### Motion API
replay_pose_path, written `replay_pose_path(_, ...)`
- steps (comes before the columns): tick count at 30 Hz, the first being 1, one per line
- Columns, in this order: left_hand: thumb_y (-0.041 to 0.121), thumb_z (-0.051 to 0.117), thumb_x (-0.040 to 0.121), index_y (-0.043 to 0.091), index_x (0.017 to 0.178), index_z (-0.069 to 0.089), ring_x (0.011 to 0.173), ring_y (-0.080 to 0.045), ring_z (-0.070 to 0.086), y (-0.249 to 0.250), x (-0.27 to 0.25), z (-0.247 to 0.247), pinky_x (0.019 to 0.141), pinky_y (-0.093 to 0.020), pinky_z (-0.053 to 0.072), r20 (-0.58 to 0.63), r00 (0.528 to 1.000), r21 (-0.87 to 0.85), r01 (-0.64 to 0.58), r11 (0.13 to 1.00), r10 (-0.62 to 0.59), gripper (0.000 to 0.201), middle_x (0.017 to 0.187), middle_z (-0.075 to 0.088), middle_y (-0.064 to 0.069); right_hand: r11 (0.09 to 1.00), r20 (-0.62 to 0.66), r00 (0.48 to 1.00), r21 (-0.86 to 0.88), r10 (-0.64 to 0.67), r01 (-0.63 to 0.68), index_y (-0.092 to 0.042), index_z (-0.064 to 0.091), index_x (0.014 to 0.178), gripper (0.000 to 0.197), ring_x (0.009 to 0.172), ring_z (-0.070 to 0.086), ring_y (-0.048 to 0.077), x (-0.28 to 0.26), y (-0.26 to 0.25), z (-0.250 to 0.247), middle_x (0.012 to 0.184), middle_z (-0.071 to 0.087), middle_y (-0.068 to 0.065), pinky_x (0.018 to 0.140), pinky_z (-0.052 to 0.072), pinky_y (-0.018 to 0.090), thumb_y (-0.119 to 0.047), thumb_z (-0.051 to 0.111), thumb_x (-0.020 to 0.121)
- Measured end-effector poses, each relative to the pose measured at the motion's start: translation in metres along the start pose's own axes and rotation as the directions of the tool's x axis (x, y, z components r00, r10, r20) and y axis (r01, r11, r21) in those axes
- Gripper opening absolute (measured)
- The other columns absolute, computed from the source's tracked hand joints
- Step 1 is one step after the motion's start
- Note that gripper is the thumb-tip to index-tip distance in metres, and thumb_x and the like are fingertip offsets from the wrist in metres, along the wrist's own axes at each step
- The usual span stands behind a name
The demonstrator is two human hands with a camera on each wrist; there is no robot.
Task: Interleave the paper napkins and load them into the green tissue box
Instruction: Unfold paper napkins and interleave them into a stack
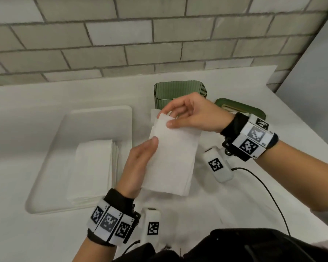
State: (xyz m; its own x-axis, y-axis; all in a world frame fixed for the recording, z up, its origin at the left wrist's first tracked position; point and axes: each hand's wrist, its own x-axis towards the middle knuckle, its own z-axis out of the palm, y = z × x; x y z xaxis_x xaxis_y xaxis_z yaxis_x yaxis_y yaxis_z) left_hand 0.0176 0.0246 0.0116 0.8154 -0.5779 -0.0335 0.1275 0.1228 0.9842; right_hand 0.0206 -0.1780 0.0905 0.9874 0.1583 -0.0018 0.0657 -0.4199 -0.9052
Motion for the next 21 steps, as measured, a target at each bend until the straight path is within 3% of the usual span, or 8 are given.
replay_pose_path(2, 0.031, 0.068, 0.081, 0.016, 0.096, 0.076, 0.089, -0.017, 0.073, -0.001, -0.002, 0.000, 0.072, -0.026, 0.056, -0.020, 0.999, 0.049, -0.033, 0.998, 0.034, 0.023, 0.097, 0.078, -0.004, 1.000, -0.010, 1.000, -0.007, 0.005, -0.005, -0.004, 0.069, 0.109, 0.026, 0.078, 0.066, 0.030, 0.001, 0.003, 0.004, 0.090, 0.070, 0.025, 0.079, 0.056, 0.047, -0.001, 0.073, 0.083)
replay_pose_path(5, 0.014, 0.078, 0.081, 0.010, 0.105, 0.072, 0.092, -0.020, 0.074, -0.006, -0.006, -0.004, 0.075, -0.028, 0.058, -0.038, 0.996, 0.135, -0.071, 0.988, 0.077, 0.025, 0.102, 0.077, -0.005, 1.000, -0.025, 1.000, -0.016, -0.008, 0.008, -0.007, 0.070, 0.105, 0.025, 0.075, 0.065, 0.032, 0.003, 0.004, 0.011, 0.088, 0.072, 0.020, 0.075, 0.056, 0.049, -0.005, 0.076, 0.081)
replay_pose_path(8, 0.005, 0.073, 0.084, 0.009, 0.106, 0.071, 0.093, -0.017, 0.074, -0.008, -0.011, -0.014, 0.076, -0.026, 0.058, -0.169, 0.981, 0.133, -0.078, 0.988, 0.100, 0.023, 0.103, 0.078, -0.002, 0.993, -0.078, 0.995, -0.101, -0.064, 0.056, -0.010, 0.069, 0.107, 0.030, 0.075, 0.064, 0.005, -0.001, 0.006, 0.016, 0.092, 0.070, 0.000, 0.069, 0.051, 0.020, -0.014, 0.079, 0.079)
replay_pose_path(10, 0.002, 0.071, 0.084, 0.010, 0.105, 0.072, 0.091, -0.013, 0.073, -0.009, -0.017, -0.025, 0.073, -0.023, 0.058, -0.292, 0.946, 0.122, -0.109, 0.987, 0.141, 0.021, 0.100, 0.078, 0.001, 0.977, -0.118, 0.990, -0.205, -0.076, 0.051, -0.017, 0.066, 0.109, 0.036, 0.072, 0.062, 0.006, -0.011, 0.016, 0.022, 0.098, 0.066, -0.002, 0.061, 0.043, 0.009, -0.019, 0.081, 0.077)
replay_pose_path(13, 0.004, 0.072, 0.085, 0.009, 0.113, 0.069, 0.098, -0.013, 0.072, -0.012, -0.026, -0.047, 0.077, -0.023, 0.056, -0.474, 0.860, 0.141, -0.137, 0.980, 0.188, 0.029, 0.106, 0.076, 0.003, 0.950, 0.012, 0.997, -0.305, 0.075, -0.068, -0.024, 0.059, 0.114, 0.047, 0.077, 0.064, 0.020, -0.034, 0.046, 0.038, 0.101, 0.063, -0.001, 0.061, 0.047, 0.013, -0.025, 0.083, 0.074)
replay_pose_path(15, 0.003, 0.071, 0.087, 0.012, 0.128, 0.061, 0.109, -0.015, 0.068, -0.012, -0.033, -0.057, 0.087, -0.027, 0.057, -0.527, 0.818, 0.181, -0.158, 0.971, 0.232, 0.043, 0.121, 0.070, 0.001, 0.880, 0.206, 0.944, -0.453, 0.259, -0.143, -0.027, 0.055, 0.121, 0.056, 0.083, 0.061, 0.018, -0.050, 0.063, 0.052, 0.106, 0.060, -0.004, 0.072, 0.051, 0.022, -0.032, 0.083, 0.073)
replay_pose_path(17, 0.000, 0.069, 0.088, 0.024, 0.143, 0.046, 0.117, -0.013, 0.064, -0.009, -0.041, -0.059, 0.095, -0.033, 0.055, -0.542, 0.790, 0.218, -0.199, 0.955, 0.288, 0.064, 0.136, 0.061, 0.004, 0.801, 0.338, 0.870, -0.590, 0.358, -0.100, -0.025, 0.053, 0.127, 0.065, 0.092, 0.054, 0.012, -0.064, 0.074, 0.066, 0.114, 0.055, -0.005, 0.080, 0.047, 0.024, -0.041, 0.083, 0.070)
replay_pose_path(21, -0.006, 0.065, 0.090, 0.039, 0.152, 0.024, 0.121, -0.010, 0.062, -0.008, -0.050, -0.052, 0.100, -0.038, 0.054, -0.510, 0.784, 0.236, -0.267, 0.934, 0.353, 0.087, 0.143, 0.045, 0.033, 0.715, 0.338, 0.855, -0.697, 0.393, -0.054, -0.024, 0.050, 0.125, 0.077, 0.103, 0.047, 0.013, -0.076, 0.080, 0.086, 0.115, 0.046, -0.007, 0.086, 0.045, 0.029, -0.052, 0.084, 0.062)
